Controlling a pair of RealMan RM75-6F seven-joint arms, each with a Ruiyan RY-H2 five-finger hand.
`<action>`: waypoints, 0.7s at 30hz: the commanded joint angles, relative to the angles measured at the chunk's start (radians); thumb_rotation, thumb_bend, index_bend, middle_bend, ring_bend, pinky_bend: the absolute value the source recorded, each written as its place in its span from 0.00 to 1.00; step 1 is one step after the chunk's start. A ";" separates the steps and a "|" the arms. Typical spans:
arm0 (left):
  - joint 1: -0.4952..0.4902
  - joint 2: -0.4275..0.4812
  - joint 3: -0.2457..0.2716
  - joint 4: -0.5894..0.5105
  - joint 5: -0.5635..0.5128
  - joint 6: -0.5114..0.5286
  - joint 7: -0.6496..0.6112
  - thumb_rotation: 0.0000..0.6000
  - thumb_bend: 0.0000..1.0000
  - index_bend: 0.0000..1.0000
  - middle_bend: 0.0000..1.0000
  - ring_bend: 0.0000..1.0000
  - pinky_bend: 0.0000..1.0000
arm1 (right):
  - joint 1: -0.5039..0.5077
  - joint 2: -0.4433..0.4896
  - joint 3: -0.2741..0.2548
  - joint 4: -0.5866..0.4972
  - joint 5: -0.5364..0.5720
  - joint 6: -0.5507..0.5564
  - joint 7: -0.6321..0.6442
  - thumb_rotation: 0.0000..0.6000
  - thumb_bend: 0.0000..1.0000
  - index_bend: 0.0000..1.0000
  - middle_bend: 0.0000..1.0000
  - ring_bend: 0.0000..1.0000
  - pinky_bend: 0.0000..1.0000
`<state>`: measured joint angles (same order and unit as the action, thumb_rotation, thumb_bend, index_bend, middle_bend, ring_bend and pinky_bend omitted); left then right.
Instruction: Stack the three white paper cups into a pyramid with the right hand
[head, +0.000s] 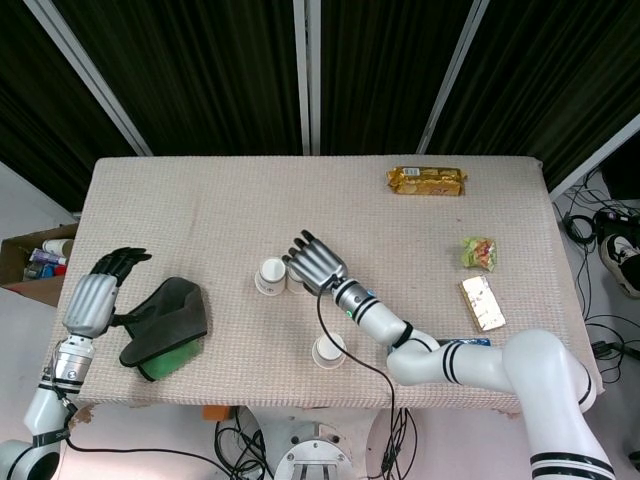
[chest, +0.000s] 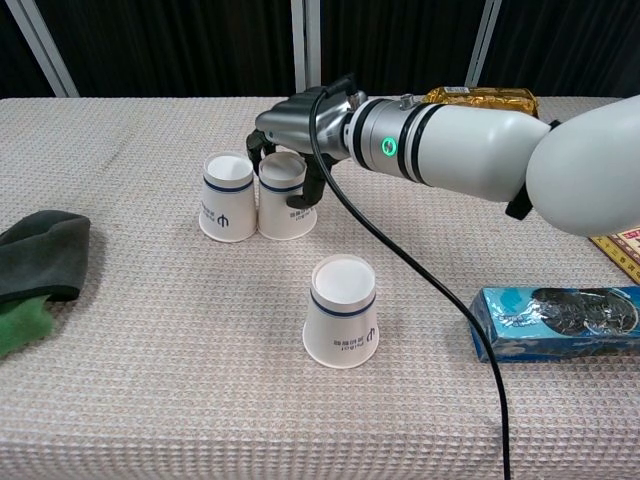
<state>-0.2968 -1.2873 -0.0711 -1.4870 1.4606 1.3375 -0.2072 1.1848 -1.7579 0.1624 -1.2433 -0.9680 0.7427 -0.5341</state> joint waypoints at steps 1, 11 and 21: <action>0.001 0.000 0.000 0.001 0.001 0.001 -0.001 1.00 0.16 0.21 0.17 0.11 0.16 | -0.004 0.004 0.003 -0.006 0.008 -0.002 0.002 1.00 0.30 0.36 0.34 0.16 0.16; 0.000 -0.003 -0.004 -0.001 0.007 0.001 0.001 1.00 0.16 0.21 0.17 0.11 0.16 | -0.005 0.025 0.007 -0.037 0.044 -0.009 -0.018 1.00 0.30 0.22 0.29 0.16 0.14; -0.001 -0.002 -0.007 -0.005 0.005 -0.003 0.006 1.00 0.16 0.21 0.17 0.11 0.16 | -0.002 0.034 0.004 -0.056 0.073 -0.021 -0.024 1.00 0.30 0.15 0.27 0.16 0.13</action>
<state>-0.2975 -1.2895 -0.0780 -1.4924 1.4659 1.3348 -0.2012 1.1823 -1.7251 0.1664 -1.2981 -0.8960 0.7227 -0.5582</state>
